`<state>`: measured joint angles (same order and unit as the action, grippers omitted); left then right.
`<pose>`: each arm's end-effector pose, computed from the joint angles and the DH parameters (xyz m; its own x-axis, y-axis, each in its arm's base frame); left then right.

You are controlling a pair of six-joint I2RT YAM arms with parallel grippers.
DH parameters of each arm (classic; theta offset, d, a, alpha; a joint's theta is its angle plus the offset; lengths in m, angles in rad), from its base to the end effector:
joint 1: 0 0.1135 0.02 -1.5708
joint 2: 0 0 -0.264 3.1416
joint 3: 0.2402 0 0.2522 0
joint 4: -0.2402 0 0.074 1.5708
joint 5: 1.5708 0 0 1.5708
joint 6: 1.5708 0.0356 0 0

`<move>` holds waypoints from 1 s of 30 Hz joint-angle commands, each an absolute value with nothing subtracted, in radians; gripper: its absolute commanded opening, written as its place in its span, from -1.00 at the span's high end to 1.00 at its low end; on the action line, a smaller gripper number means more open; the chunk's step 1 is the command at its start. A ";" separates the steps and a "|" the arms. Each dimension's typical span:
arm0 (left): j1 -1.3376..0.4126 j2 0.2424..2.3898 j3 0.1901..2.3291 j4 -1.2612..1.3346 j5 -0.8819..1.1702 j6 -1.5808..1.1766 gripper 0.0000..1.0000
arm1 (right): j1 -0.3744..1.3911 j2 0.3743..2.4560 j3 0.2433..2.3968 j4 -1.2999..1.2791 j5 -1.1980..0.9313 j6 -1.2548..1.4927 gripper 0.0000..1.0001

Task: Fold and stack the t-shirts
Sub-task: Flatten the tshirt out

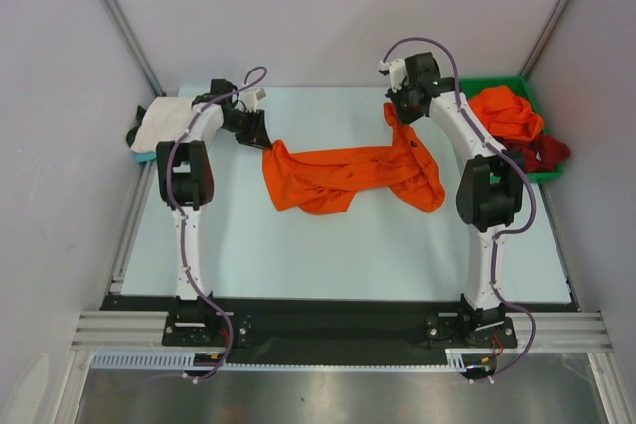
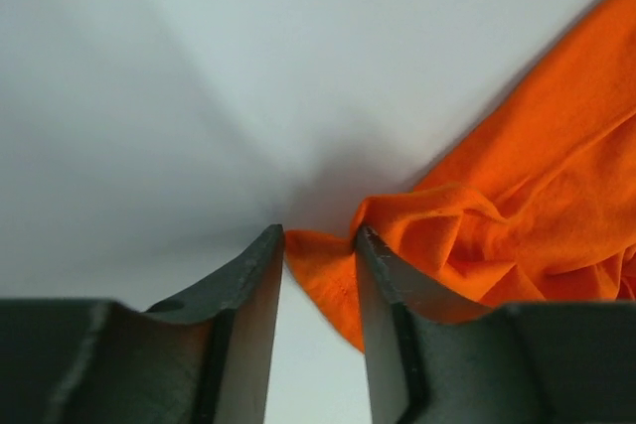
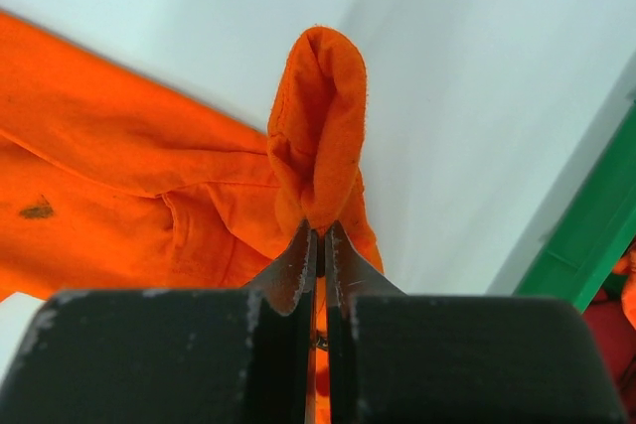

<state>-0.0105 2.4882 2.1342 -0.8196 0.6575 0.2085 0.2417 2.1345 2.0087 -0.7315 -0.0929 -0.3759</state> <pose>0.5195 -0.0272 0.1511 -0.8515 0.1728 -0.4951 0.4303 0.7699 -0.4713 0.4684 0.1189 0.2827 -0.5737 -0.5179 -0.6345 -0.5460 0.8193 -0.1750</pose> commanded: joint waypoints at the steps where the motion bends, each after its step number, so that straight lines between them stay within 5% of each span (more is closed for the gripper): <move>1: -0.034 2.523 2.175 -0.808 0.640 0.230 0.25 | 0.252 2.089 2.008 -0.710 -0.080 -0.390 1.00; 4: -0.034 2.510 2.172 -0.811 0.640 0.241 0.35 | 0.252 2.085 2.003 -0.706 -0.075 -0.390 1.00; 8: -0.022 2.477 2.166 -0.821 0.632 0.256 0.99 | 0.252 2.082 2.000 -0.703 -0.074 -0.391 1.00; 21: -0.038 2.153 2.005 -0.888 0.539 0.343 0.99 | 0.230 1.990 2.042 -0.690 -0.067 -0.356 1.00; 30: -0.132 1.827 1.686 -0.810 0.422 0.376 0.99 | 0.196 1.775 1.959 -0.692 -0.080 -0.345 1.00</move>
<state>-0.1154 1.9358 1.7107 -0.8406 0.4568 0.3431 0.2066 1.8870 1.9617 -0.7273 -0.0757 -0.3573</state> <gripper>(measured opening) 0.011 0.022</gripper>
